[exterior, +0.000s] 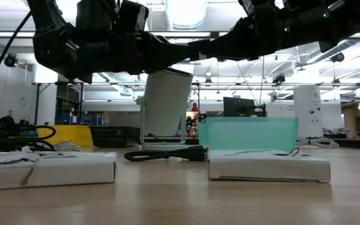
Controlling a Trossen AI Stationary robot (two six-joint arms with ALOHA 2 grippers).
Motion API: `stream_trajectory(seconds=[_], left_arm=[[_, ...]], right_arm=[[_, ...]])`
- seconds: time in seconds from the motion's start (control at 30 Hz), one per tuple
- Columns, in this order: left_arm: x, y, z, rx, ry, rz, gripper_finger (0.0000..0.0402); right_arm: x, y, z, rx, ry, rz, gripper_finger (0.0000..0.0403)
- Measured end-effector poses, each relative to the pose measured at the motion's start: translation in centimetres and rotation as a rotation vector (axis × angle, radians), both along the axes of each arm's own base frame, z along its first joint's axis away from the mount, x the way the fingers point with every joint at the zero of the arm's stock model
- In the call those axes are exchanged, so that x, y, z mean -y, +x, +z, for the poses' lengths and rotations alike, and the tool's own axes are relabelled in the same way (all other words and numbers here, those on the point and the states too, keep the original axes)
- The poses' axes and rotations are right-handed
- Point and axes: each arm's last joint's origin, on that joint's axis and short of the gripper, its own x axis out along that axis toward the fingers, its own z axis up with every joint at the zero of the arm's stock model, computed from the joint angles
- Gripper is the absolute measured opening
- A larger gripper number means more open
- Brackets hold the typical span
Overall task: Pick and place items into bin
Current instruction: Put the black charger adapter into the yellow bin
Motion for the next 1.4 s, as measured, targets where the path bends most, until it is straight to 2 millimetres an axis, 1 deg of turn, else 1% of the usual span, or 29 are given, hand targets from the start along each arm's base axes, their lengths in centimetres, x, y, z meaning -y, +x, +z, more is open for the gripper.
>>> stream_trajectory(seconds=[0.13, 0.2, 0.47, 0.67, 0.93, 1.07, 1.23, 1.4], left_arm=[[-0.01, 0.18, 0.17, 0.0, 0.0, 0.001, 0.0217], [0.0, 0.24, 0.19, -0.003, 0.0, 0.0, 0.0209], [-0.02, 0.3, 0.22, -0.007, -0.008, 0.002, 0.0134], [-0.01, 0.3, 0.21, -0.007, -0.006, 0.004, 0.0134], [-0.04, 0.34, 0.28, -0.003, 0.004, 0.005, 0.0134], [0.0, 0.34, 0.41, 0.004, 0.003, 0.0, 0.0134], [0.0, 0.26, 0.7, 0.004, -0.042, -0.006, 0.0134], [0.01, 0.16, 0.94, -0.004, -0.05, -0.007, 0.0134]], right_arm=[[-0.01, 0.0, 0.0, 0.0, 0.001, 0.003, 0.0139], [-0.06, 0.01, 0.0, -0.001, 0.004, 0.019, 0.0139], [-0.06, -0.03, -0.07, -0.005, 0.0, 0.029, 0.0139], [-0.07, -0.04, -0.11, -0.01, -0.008, 0.033, 0.0144], [-0.03, -0.04, -0.11, -0.01, -0.007, 0.008, 0.0203], [0.01, -0.04, -0.11, -0.011, -0.001, -0.001, 0.0222], [0.05, -0.15, -0.07, -0.024, 0.005, -0.01, 0.0234], [0.08, -0.31, -0.02, -0.041, -0.003, -0.01, 0.0237]])
